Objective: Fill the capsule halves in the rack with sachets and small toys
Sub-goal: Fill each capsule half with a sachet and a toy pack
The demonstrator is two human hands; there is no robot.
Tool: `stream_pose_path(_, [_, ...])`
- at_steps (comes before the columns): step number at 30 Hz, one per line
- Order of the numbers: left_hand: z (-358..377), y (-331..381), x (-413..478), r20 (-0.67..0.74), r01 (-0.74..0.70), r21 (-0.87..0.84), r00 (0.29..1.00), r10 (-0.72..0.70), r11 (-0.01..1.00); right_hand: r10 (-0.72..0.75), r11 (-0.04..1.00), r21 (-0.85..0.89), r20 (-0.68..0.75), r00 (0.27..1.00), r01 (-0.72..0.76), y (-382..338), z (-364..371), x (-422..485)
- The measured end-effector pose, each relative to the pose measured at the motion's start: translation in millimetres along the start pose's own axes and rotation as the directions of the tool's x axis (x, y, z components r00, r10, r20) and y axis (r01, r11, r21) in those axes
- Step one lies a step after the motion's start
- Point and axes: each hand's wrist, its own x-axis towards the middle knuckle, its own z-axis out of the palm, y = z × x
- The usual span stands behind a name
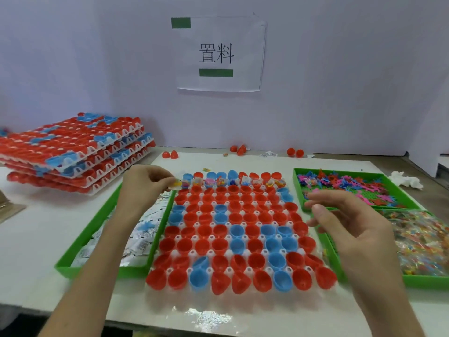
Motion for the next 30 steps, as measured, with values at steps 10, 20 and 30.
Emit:
stream_pose_path(10, [25.9,-18.1,27.8,0.203,-0.107,0.25,0.978,0.056,0.962,-0.024,0.999,-0.03,-0.028,0.999,0.024,6.7,-10.2,1.2])
stream_pose_path(20, [25.1,-5.1,35.7,0.363,-0.207,0.419,0.931,0.045,0.884,-0.026,0.999,-0.026,-0.023,0.999,0.025,6.1,-10.7,0.5])
stream_pose_path(30, [28.6,-4.4,33.1,0.388,-0.231,0.455,0.921,0.042,0.86,-0.023,0.999,-0.033,-0.013,1.0,0.023,7.8,-13.4,1.3])
